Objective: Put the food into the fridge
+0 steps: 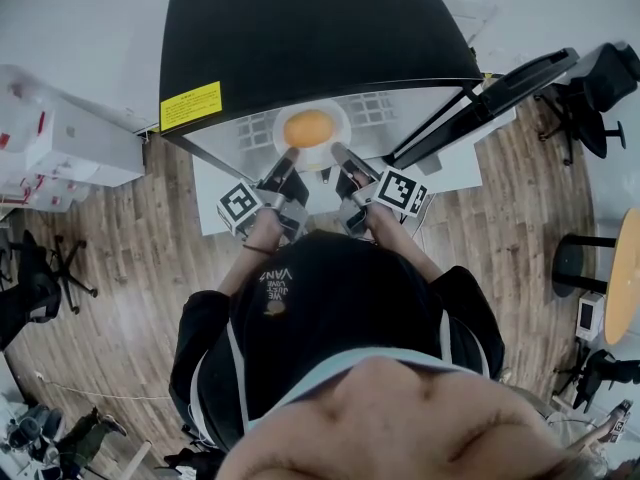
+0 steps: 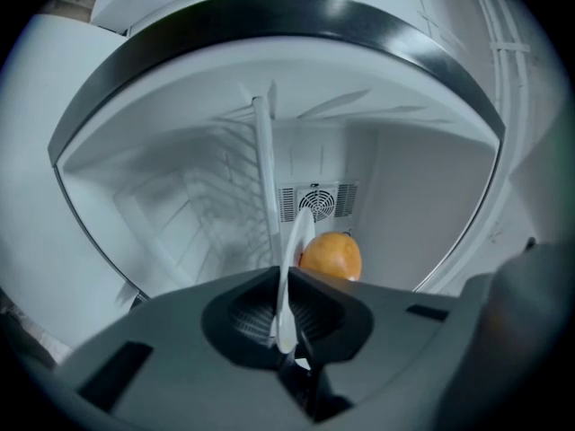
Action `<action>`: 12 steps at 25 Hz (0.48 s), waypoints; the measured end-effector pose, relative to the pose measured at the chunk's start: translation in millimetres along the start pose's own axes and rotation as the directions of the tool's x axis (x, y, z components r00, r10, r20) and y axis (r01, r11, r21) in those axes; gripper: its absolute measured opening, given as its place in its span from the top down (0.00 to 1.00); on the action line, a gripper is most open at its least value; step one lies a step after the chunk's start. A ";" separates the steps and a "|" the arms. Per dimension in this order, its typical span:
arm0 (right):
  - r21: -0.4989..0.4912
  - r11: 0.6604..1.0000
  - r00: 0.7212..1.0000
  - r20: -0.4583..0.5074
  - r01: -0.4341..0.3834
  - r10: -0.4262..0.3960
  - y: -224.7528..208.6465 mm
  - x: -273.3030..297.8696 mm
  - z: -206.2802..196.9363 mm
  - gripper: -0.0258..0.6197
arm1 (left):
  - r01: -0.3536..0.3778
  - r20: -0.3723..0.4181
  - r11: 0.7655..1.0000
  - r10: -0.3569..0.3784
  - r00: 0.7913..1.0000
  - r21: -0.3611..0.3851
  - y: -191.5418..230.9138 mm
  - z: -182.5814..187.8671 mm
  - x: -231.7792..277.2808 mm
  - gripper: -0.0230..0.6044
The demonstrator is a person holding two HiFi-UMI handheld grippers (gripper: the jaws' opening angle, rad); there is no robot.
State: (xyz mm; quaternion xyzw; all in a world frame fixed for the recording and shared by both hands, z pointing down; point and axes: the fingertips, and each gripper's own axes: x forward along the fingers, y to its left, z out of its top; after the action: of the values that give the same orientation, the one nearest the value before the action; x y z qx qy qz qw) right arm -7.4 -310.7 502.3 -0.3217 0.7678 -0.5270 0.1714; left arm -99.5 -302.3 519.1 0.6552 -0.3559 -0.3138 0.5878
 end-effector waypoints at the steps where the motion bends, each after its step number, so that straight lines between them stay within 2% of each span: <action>1: 0.001 1.000 1.000 0.001 0.001 -0.001 -0.4 0.7 0.5 0.93 | -0.003 0.004 1.000 0.003 1.000 -0.010 1.8 0.7 0.2 0.92; 8: 0.017 0.999 0.999 0.001 0.037 -0.037 -5.8 3.1 0.0 0.93 | 0.011 0.010 0.999 -0.011 1.000 -0.043 -0.3 4.4 3.1 0.93; 12: 0.012 1.000 1.000 0.005 0.011 -0.011 -3.5 8.0 1.5 0.93 | 0.000 0.006 0.998 0.000 1.000 -0.057 4.6 6.0 3.0 0.92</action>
State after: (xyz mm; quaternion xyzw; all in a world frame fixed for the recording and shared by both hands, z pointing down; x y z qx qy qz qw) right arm -11.3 -318.0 505.6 -0.3261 0.7624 -0.5317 0.1724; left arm -103.3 -308.3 522.9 0.6373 -0.3486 -0.3258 0.6050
